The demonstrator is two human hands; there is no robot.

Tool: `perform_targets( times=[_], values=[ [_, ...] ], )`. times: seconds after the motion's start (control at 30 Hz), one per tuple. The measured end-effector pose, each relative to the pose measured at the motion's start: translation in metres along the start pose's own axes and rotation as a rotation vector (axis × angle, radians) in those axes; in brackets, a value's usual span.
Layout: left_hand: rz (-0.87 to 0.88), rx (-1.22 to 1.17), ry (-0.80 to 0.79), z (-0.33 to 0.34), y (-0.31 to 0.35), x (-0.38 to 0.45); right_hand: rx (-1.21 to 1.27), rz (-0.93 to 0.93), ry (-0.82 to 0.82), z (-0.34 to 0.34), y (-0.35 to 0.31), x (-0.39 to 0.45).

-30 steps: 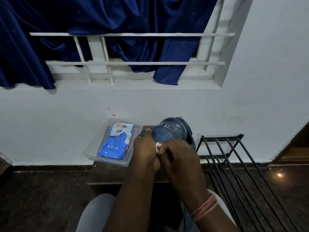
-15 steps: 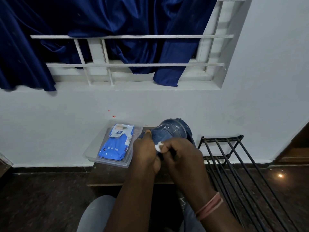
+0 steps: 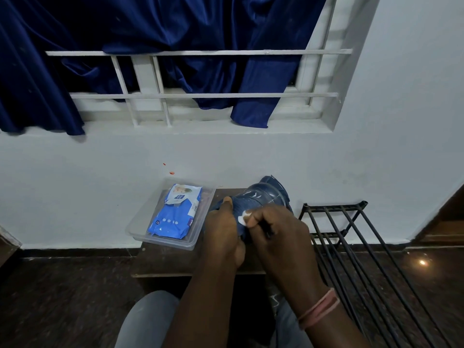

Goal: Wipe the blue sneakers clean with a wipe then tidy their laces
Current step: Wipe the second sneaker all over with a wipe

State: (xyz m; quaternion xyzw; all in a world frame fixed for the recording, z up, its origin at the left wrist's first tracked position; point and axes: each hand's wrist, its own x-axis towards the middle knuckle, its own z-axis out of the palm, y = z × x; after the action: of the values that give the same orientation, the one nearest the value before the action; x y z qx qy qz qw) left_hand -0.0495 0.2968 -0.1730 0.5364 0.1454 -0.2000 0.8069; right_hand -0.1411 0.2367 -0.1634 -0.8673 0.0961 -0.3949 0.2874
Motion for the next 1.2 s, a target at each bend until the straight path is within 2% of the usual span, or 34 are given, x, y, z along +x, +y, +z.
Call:
perform_targets(
  times=[0.13, 0.2, 0.3, 0.43, 0.57, 0.6, 0.73, 0.83, 0.93, 1.1, 1.2],
  values=[
    [0.003, -0.041, -0.040, 0.002, -0.002, -0.005, -0.046, 0.053, 0.076, -0.007, 0.012, 0.018],
    [-0.019, -0.048, -0.055, 0.002, -0.002, -0.008, -0.053, 0.034, -0.005, -0.008, 0.006, 0.014],
    [-0.028, -0.057, -0.098, -0.001, -0.002, -0.008, 0.066, 0.050, -0.084, -0.012, 0.004, 0.011],
    [-0.027, -0.069, -0.106, 0.001, -0.005, -0.011, 0.071, 0.110, 0.048, -0.013, 0.010, 0.018],
    [-0.068, -0.122, -0.157, -0.002, 0.001, -0.015, 0.244, 0.224, -0.169, -0.011, -0.004, 0.004],
    [-0.090, -0.167, -0.209, -0.003, 0.004, -0.015, 0.329, 0.272, -0.163, -0.013, -0.005, 0.005],
    [-0.062, -0.220, -0.391, -0.010, 0.013, -0.017, 0.620, 0.462, 0.213, -0.014, 0.008, 0.007],
    [0.015, -0.208, -0.479, -0.016, 0.010, -0.013, 0.617, 0.536, 0.282, -0.003, 0.012, -0.003],
    [0.142, -0.083, -0.588, -0.019, 0.003, -0.016, 0.570, 0.474, 0.292, 0.005, 0.010, -0.009],
    [0.199, 0.162, -0.530, -0.014, -0.003, -0.013, 0.402, 0.421, 0.235, 0.005, 0.007, -0.007],
    [0.159, 0.158, -0.443, -0.007, 0.001, -0.014, 0.333, 0.377, 0.219, -0.001, 0.005, -0.001]
  ],
)
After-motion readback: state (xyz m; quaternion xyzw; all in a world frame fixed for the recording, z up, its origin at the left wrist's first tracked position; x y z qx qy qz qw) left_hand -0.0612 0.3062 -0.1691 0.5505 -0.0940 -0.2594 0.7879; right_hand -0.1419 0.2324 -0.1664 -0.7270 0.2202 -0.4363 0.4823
